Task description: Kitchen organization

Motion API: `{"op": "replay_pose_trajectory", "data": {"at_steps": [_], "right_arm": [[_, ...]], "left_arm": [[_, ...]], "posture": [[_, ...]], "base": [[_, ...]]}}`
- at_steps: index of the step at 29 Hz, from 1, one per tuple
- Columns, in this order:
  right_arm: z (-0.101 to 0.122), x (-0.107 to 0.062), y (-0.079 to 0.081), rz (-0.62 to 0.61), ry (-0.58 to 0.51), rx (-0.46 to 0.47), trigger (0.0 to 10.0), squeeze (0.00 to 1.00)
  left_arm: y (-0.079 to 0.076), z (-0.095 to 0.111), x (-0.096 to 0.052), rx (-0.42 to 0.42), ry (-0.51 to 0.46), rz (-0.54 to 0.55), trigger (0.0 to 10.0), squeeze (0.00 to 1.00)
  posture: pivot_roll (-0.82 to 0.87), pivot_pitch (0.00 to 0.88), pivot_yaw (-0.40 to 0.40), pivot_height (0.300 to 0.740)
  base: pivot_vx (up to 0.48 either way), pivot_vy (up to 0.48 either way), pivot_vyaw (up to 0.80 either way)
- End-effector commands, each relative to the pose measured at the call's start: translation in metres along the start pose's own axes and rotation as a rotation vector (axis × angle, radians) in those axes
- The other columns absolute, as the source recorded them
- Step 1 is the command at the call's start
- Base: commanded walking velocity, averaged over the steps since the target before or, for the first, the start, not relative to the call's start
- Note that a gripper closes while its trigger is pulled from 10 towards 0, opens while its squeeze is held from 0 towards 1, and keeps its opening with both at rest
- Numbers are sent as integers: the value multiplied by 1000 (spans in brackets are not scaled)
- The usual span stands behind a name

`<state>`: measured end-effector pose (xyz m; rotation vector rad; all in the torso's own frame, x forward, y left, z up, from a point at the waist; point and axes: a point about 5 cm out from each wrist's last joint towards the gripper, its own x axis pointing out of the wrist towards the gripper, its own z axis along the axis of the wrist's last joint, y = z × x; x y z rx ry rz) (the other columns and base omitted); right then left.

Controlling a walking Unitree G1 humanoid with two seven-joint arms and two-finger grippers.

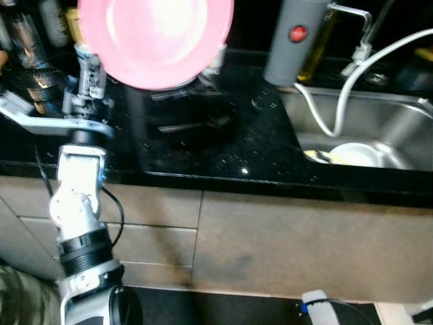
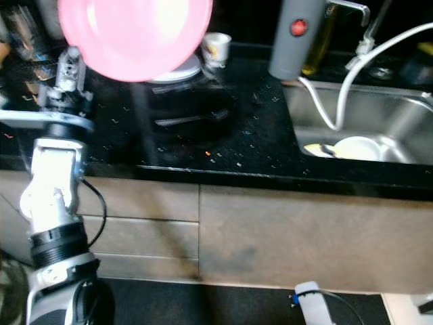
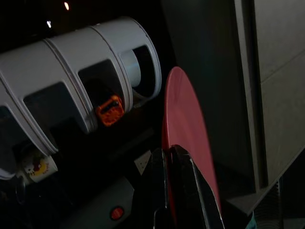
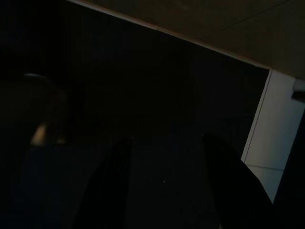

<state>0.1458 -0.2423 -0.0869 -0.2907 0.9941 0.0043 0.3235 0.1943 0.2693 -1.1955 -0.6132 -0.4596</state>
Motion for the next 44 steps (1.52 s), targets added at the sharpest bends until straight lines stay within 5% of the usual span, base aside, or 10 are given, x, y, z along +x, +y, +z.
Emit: {"op": "replay_pose_trajectory", "data": {"at_steps": [1, 30, 44], "right_arm": [[-4, -1, -4, -5, 18, -12, 10000, 0], [-3, -1, -3, 3, 21, -23, 10000, 0], [-3, 0, -3, 9, 23, -22, 10000, 0]], "left_arm": [[-1, -4, 0, -5, 18, -14, 10000, 0], [4, -8, -1, -18, 41, -10, 10000, 0], [8, -7, 0, -2, 54, 19, 10000, 0]], "posture": [[-29, 0, -34, 740], [-33, 0, -33, 740], [-31, 0, -32, 740]], "base": [[0, -352, 0], [0, -352, 0], [0, 0, 0]]}}
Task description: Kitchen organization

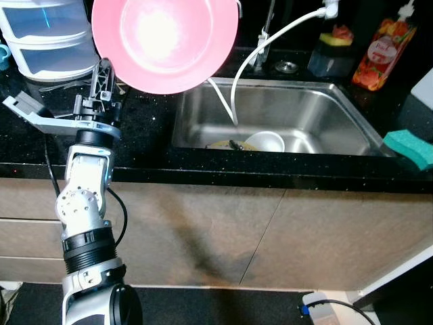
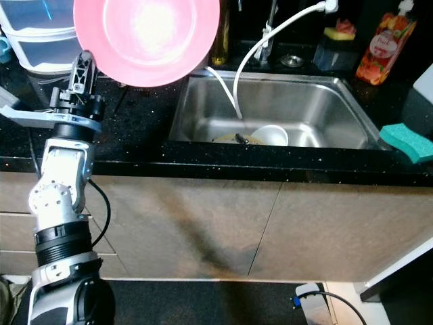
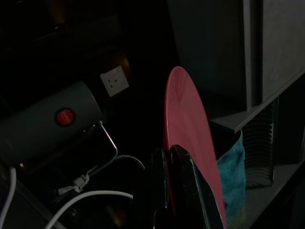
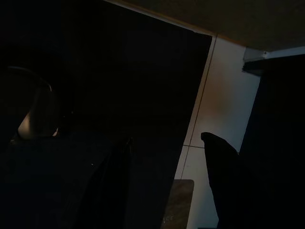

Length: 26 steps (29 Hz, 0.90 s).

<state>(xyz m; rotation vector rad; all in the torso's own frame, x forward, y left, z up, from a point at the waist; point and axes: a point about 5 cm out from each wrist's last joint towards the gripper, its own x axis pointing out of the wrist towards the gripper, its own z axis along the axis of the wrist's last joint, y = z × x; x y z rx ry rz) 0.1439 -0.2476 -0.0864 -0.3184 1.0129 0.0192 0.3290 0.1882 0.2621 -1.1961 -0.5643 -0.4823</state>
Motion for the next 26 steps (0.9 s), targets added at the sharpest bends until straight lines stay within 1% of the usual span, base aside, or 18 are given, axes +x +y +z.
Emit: {"op": "replay_pose_trajectory", "data": {"at_steps": [1, 2, 4, 6, 12, 14, 16, 20, 22, 23, 24, 25, 26], "right_arm": [[0, 0, 2, 7, 5, 9, 10000, 0], [0, 0, 2, 8, 5, 10, 10000, 0], [0, 0, 2, 8, 4, 10, 10000, 0], [0, 0, 2, 9, 4, 9, 10000, 0], [1, 1, 3, 12, 4, 10, 10000, 0], [1, 1, 3, 12, 4, 10, 10000, 0], [1, 1, 3, 13, 5, 9, 10000, 0], [1, 1, 3, 15, 5, 7, 10000, 0], [1, 1, 3, 16, 4, 6, 10000, 0], [1, 1, 3, 16, 4, 6, 10000, 0], [1, 1, 3, 16, 5, 4, 10000, 0], [1, 1, 3, 16, 5, 4, 10000, 0], [0, 0, 3, 16, 6, 3, 10000, 0]], "left_arm": [[1, 1, 0, 14, 8, 7, 10000, 0], [1, 1, 0, 15, 9, 4, 10000, 0], [-1, 0, 1, 46, 25, -7, 10000, 0], [-1, 0, 1, 57, 30, -10, 10000, 0], [-3, 2, 2, 101, 44, -19, 10000, 0], [-3, 2, 2, 101, 44, -19, 10000, 0], [-6, 1, 3, 119, 55, -31, 10000, 0], [-9, -2, 4, 129, 67, -40, 10000, 0], [-14, -7, 5, 170, 95, -61, 10000, 0], [-14, -7, 5, 170, 95, -61, 10000, 0], [-22, -15, 7, 258, 151, -102, 10000, 0], [-22, -15, 7, 258, 151, -102, 10000, 0], [-28, -19, 8, 300, 181, -133, 10000, 0]], "posture": [[-31, 0, -32, 740], [-31, 0, -32, 740], [-31, 0, -32, 740], [-31, 0, -32, 740], [-26, 0, -29, 740], [-26, 0, -29, 740], [-26, 0, -30, 740], [-27, 0, -30, 740], [-27, 0, -31, 740], [-27, 0, -31, 740], [-26, 0, -33, 740], [-26, 0, -33, 740], [-26, 0, -33, 740]], "base": [[0, 0, 0], [0, 0, 0], [0, 0, 0], [277, 0, 0], [361, 0, 0], [371, 0, 0], [375, 0, 0], [375, 0, 0], [379, 0, 0], [379, 0, 0], [352, 0, 0], [352, 0, 0], [345, 0, 0]]}}
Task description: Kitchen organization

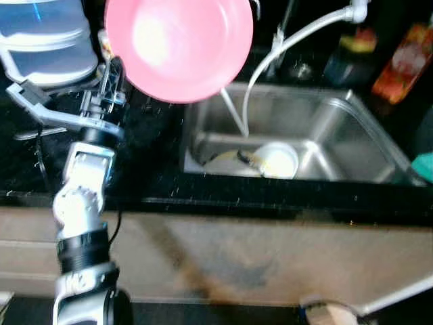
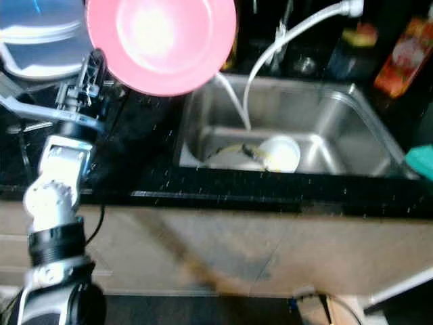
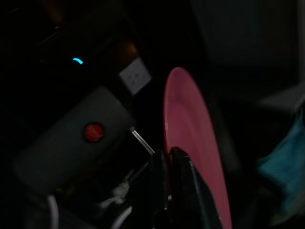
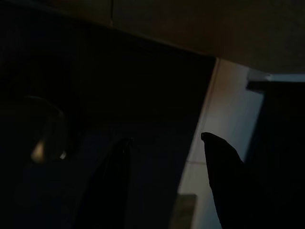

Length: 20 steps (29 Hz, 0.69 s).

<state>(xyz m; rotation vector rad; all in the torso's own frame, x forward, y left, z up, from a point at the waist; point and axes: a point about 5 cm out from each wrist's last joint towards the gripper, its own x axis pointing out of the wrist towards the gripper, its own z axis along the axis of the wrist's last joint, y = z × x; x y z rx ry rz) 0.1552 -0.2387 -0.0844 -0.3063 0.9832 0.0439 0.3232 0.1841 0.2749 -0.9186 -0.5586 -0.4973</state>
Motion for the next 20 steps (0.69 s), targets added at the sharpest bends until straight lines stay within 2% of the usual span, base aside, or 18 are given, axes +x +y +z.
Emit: {"op": "replay_pose_trajectory", "data": {"at_steps": [1, 3, 4, 5, 7, 11, 12, 18, 20], "right_arm": [[-12, -3, -3, -6, 40, 3, 10000, 0], [-13, -3, -3, -4, 41, -3, 10000, 0], [-13, -3, -3, -4, 41, -3, 10000, 0], [-13, -3, -3, -3, 42, -7, 10000, 0], [-13, -3, -3, -2, 43, -9, 10000, 0], [-13, -3, -3, 0, 45, -20, 10000, 0], [-13, -3, -3, 0, 45, -21, 10000, 0], [-13, -3, -3, 1, 45, -23, 10000, 0], [-13, -3, -3, 3, 45, -24, 10000, 0]], "left_arm": [[-18, -15, 6, 54, 77, -86, 10000, 0], [-29, -19, 10, 108, 108, -141, 10000, 0], [-29, -19, 10, 108, 108, -141, 10000, 0], [-39, -19, 14, 146, 118, -178, 10000, 0], [-43, -20, 16, 166, 129, -191, 10000, 0], [-66, -24, 19, 288, 187, -299, 10000, 0], [-69, -24, 19, 300, 190, -314, 10000, 0], [-75, -32, 18, 329, 236, -345, 10000, 0], [-73, -37, 14, 329, 274, -356, 10000, 0]], "posture": [[-26, 0, -33, 740], [-26, 0, -30, 740], [-26, 0, -30, 740], [-26, 0, -33, 740], [-26, 0, -33, 740], [-22, 0, -34, 740], [-22, 0, -34, 740], [-19, 0, -32, 740], [-20, 0, -30, 740]], "base": [[345, 0, 0], [343, 0, 0], [345, 0, 0], [247, 0, 0], [0, 0, 0], [0, 0, 0], [0, 0, 0], [0, -459, 0], [0, 0, 0]]}}
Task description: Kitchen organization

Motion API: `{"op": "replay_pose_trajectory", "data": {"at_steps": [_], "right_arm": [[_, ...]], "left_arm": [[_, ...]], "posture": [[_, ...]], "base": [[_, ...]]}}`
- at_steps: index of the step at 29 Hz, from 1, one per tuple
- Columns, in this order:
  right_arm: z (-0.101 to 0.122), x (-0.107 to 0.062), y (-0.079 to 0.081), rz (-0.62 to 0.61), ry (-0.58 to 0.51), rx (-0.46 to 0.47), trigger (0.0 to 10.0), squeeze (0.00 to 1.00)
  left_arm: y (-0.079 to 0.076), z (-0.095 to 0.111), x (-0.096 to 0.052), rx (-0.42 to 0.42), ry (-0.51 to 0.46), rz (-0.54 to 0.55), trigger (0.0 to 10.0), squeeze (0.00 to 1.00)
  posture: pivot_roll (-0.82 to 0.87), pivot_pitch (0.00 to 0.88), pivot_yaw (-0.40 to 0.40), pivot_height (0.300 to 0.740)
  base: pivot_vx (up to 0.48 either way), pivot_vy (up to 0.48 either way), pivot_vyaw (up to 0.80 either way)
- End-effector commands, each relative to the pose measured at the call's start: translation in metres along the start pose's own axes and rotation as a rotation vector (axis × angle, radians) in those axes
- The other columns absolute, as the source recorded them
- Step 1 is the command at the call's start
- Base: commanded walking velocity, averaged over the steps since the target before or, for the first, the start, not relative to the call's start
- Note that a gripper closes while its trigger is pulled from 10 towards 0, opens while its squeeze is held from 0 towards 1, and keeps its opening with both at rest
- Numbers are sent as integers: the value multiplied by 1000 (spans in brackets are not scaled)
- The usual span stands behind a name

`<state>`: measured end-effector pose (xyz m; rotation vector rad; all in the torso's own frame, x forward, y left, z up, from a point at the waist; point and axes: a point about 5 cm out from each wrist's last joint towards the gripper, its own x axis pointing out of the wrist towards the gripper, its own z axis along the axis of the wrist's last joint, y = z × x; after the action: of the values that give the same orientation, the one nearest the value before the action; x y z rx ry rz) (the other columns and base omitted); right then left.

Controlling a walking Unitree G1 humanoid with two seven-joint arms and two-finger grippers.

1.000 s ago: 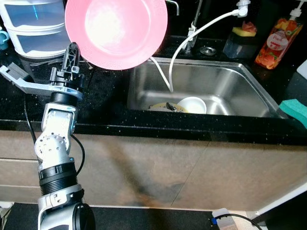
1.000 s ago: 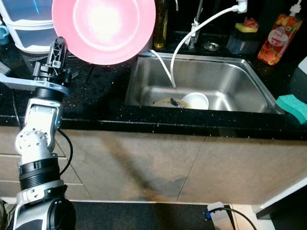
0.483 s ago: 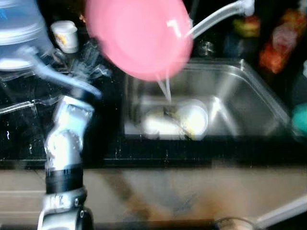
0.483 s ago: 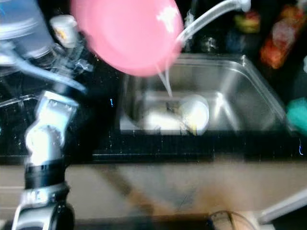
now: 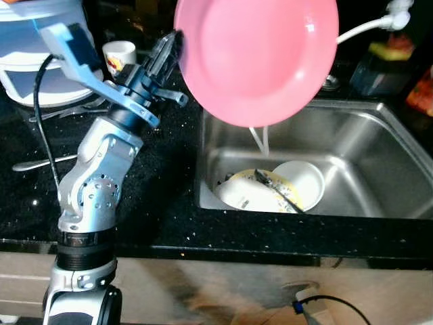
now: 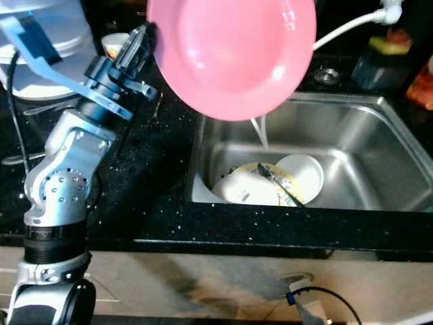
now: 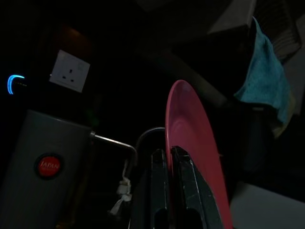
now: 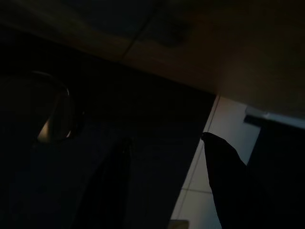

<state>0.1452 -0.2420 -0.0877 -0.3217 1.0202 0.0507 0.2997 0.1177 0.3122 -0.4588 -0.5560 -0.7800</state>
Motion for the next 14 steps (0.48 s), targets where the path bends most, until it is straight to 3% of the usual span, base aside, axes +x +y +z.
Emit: {"op": "replay_pose_trajectory", "data": {"at_steps": [1, 5, 8, 9, 11, 13, 14], "right_arm": [[-2, -1, -2, -1, 9, -7, 10000, 0], [-2, 0, -2, 0, 9, -7, 10000, 0], [-2, 0, -2, -1, 12, -6, 10000, 0], [-2, 0, -2, -1, 12, -6, 10000, 0], [-2, 0, -2, -1, 13, -5, 10000, 0], [-2, 0, -2, -1, 13, -5, 10000, 0], [-2, 0, -2, -1, 14, -4, 10000, 0]], "left_arm": [[-4, -7, -1, -1, 55, -39, 10000, 0], [2, -14, -5, 35, 131, -23, 10000, 0], [27, -30, -11, 153, 285, 70, 10000, 0], [27, -30, -11, 153, 285, 70, 10000, 0], [41, -36, -13, 214, 352, 120, 10000, 0], [41, -36, -13, 214, 352, 120, 10000, 0], [51, -40, -13, 275, 395, 148, 10000, 0]], "posture": [[-22, 0, -30, 740], [-23, 0, -28, 740], [-27, 3, -25, 740], [-27, 3, -25, 740], [-27, 4, -21, 740], [-27, 4, -21, 740], [-32, 8, -18, 740]], "base": [[0, 0, 0], [0, 0, 0], [0, 0, 0], [0, 0, 0], [0, 0, 0], [0, 0, 0], [0, 0, 0]]}}
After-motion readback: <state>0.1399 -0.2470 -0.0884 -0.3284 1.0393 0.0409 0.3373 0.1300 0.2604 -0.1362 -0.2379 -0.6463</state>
